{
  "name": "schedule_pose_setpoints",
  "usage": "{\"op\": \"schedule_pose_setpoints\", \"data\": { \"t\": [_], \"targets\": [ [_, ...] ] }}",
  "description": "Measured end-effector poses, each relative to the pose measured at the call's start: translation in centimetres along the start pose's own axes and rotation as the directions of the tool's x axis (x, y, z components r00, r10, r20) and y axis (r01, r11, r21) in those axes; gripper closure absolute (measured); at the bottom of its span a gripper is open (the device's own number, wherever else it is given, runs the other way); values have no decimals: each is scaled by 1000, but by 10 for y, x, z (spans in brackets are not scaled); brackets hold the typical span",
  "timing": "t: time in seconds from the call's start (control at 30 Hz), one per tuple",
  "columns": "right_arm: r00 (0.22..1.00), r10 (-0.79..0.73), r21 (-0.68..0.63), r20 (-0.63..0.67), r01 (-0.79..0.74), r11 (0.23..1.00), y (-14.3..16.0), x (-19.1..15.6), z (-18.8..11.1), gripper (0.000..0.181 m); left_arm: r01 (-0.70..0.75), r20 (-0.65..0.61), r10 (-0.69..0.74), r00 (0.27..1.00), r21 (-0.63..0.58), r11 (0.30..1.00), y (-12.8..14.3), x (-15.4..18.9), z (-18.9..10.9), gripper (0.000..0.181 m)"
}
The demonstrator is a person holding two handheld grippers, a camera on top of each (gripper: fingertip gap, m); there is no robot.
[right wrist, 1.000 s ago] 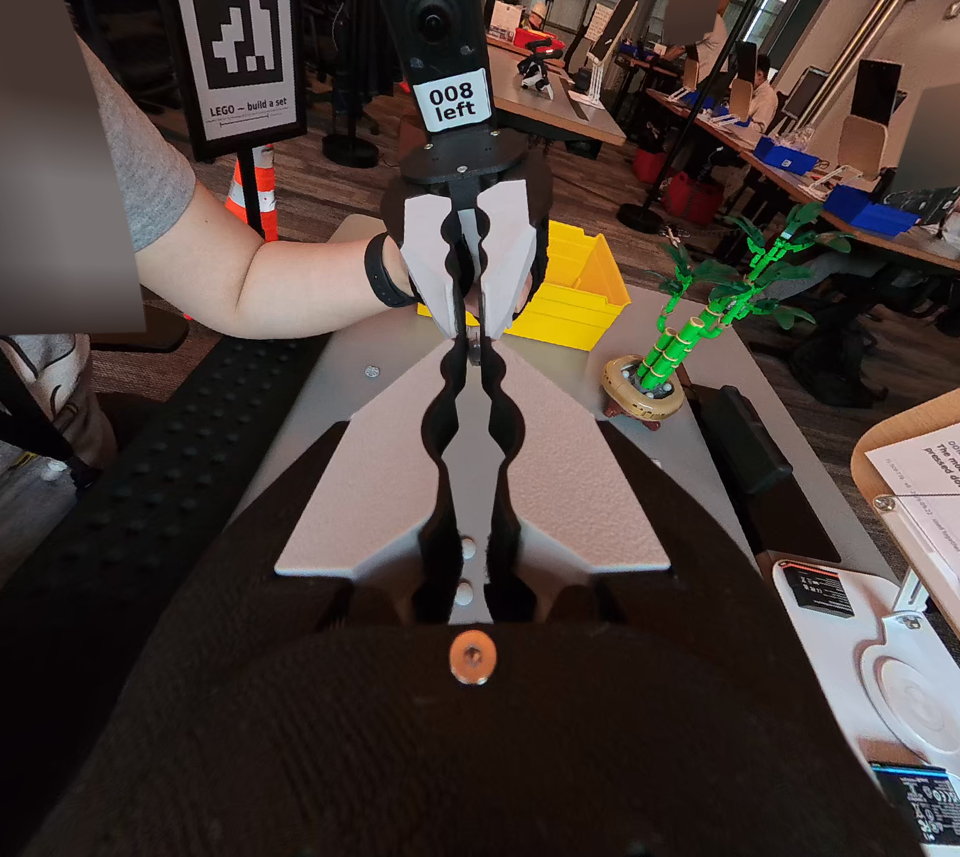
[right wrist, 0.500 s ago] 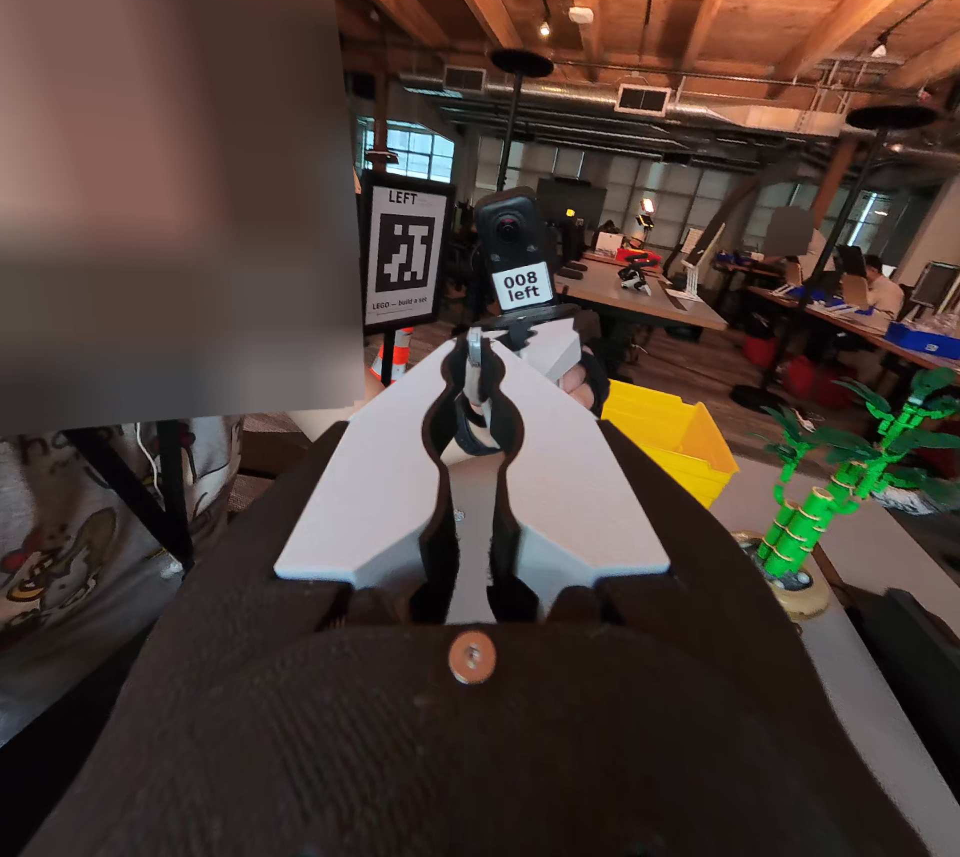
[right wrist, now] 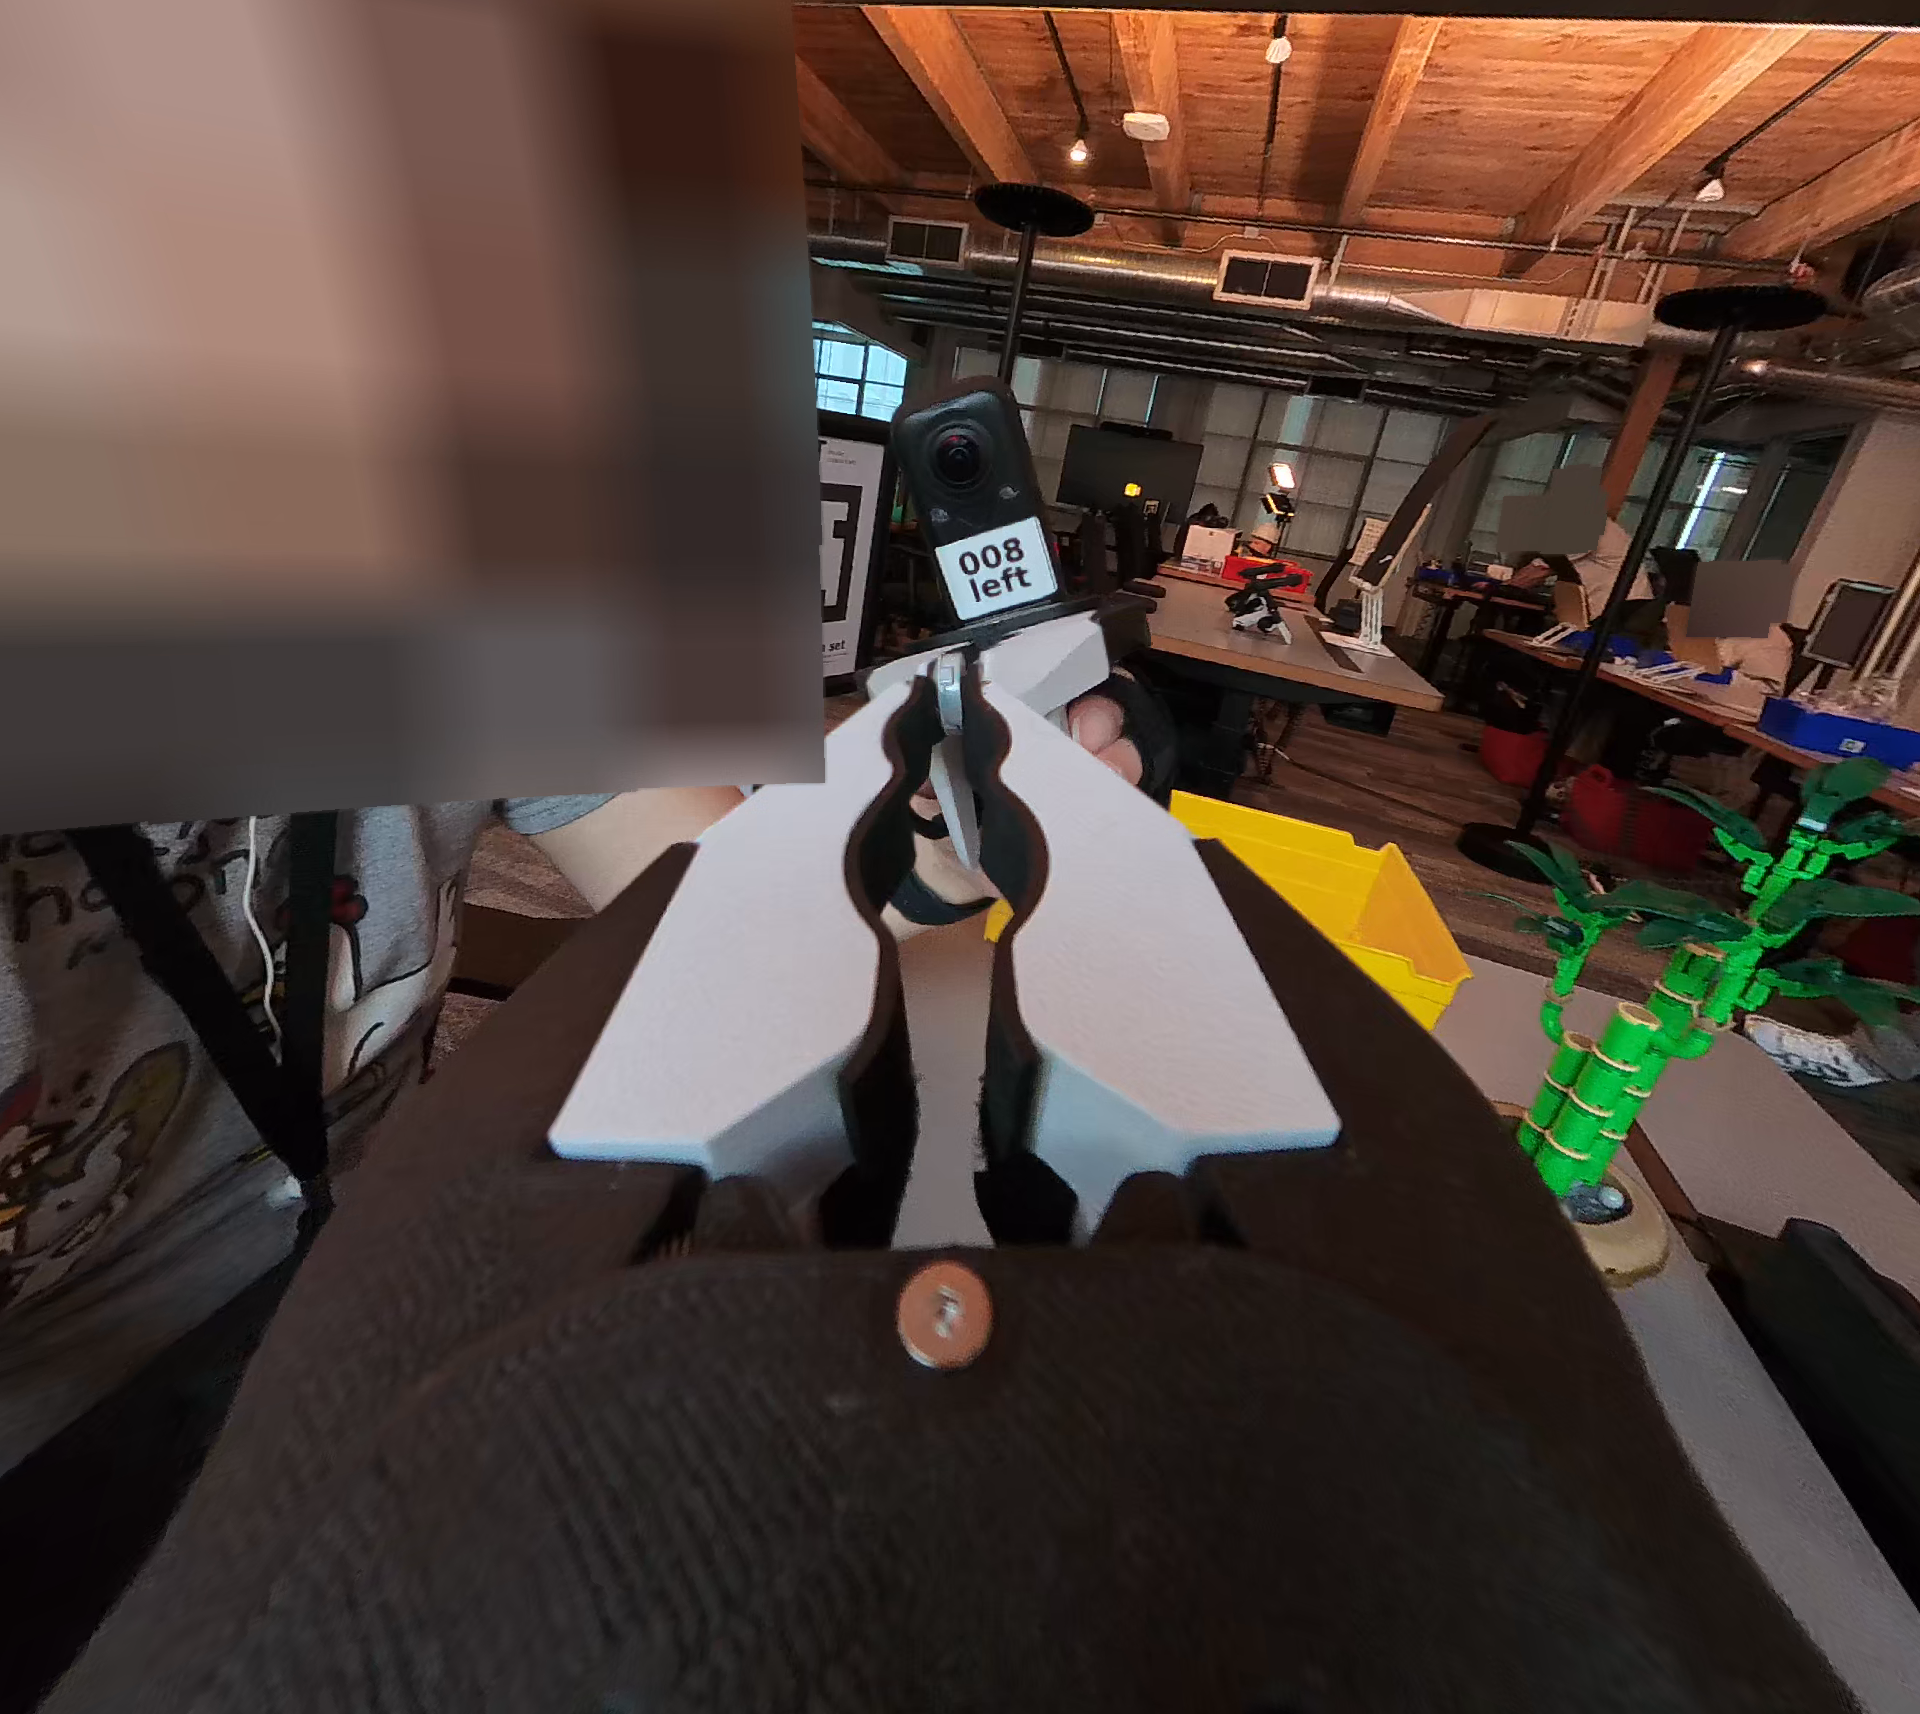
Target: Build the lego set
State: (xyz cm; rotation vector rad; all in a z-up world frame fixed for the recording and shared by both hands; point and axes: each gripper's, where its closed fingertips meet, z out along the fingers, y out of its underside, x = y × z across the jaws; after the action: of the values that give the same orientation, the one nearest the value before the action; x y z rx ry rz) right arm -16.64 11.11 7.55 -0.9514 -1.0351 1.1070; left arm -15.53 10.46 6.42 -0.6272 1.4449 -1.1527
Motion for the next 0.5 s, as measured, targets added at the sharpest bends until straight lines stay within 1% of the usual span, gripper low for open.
{"op": "schedule_pose_setpoints", "data": {
  "t": [0.03,0.27,0.33,0.4,0.5],
  "targets": [
    [1000,-5,3,-1,5,1000,0,0,0,177,-7,5,7,1000,-4,1000,0,0,0,179],
    [1000,-21,8,7,21,1000,1,-2,1,177,-82,0,82,997,-46,996,1,1,-1,180],
    [1000,-15,-8,-1,15,1000,3,0,-2,177,-97,4,98,995,-60,993,4,0,0,180],
    [999,-27,-56,-20,26,998,7,1,-5,177,-120,8,121,993,-87,989,9,-1,1,179],
    [998,-39,-166,-57,29,986,14,2,-9,176,-153,-1,154,988,-136,979,17,0,3,179]
  ]
}}
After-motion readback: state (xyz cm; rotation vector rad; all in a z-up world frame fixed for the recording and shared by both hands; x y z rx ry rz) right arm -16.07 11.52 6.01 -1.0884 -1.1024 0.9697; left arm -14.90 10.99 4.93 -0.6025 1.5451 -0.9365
